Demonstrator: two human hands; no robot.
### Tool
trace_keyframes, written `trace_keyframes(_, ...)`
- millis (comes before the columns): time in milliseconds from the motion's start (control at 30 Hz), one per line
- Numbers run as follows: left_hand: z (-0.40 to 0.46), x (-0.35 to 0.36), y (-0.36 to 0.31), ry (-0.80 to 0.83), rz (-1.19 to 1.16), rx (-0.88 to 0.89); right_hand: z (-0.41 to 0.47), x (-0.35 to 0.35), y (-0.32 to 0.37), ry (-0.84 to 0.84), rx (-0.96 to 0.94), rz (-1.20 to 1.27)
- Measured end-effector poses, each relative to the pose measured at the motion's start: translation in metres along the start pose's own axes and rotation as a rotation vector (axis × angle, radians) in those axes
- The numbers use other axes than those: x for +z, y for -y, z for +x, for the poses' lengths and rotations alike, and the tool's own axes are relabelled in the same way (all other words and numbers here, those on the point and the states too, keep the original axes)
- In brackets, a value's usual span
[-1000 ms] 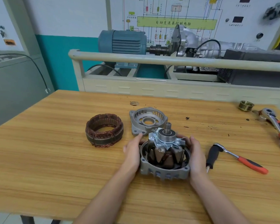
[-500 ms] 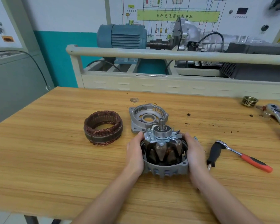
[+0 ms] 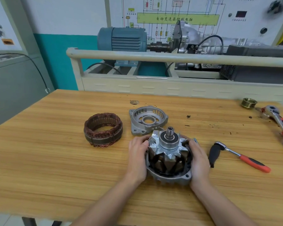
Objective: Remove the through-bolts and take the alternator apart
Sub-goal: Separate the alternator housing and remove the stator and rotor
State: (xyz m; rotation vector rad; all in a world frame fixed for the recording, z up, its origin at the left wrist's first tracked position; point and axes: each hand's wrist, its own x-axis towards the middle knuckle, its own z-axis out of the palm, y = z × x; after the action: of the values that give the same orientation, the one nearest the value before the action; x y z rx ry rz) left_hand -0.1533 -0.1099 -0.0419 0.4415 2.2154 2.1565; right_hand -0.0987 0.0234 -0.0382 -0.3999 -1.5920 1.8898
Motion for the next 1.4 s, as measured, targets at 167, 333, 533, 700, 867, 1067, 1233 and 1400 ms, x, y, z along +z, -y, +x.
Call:
trace_keyframes(167,0.006,-0.002,0.0,0.03,-0.018,0.075,0.004,-0.001,-0.009,0.018,0.036,0.115)
trace_keyframes(333,0.01,-0.003,-0.004,0.008,-0.073,0.177,0.008,0.0,-0.01,0.021,-0.051,0.153)
trace_keyframes(533,0.017,-0.006,0.0,0.02,-0.052,0.166,0.013,0.001,-0.014,0.016,-0.011,0.124)
trace_keyframes(700,0.016,-0.004,0.004,0.005,-0.075,0.087,0.013,0.001,-0.014,-0.01,0.065,0.055)
trace_keyframes(867,0.02,-0.003,0.002,0.059,-0.032,0.109,0.012,0.004,-0.008,-0.075,0.065,0.027)
trace_keyframes(1067,0.023,-0.002,0.0,0.045,-0.188,-0.146,0.02,0.007,-0.009,-0.04,0.143,0.026)
trace_keyframes(1233,0.022,-0.002,0.0,0.058,-0.183,-0.134,0.021,0.006,-0.016,-0.099,0.169,0.086)
trace_keyframes(1400,0.02,0.0,-0.002,0.068,-0.157,-0.08,0.018,0.005,-0.015,-0.086,0.148,0.096)
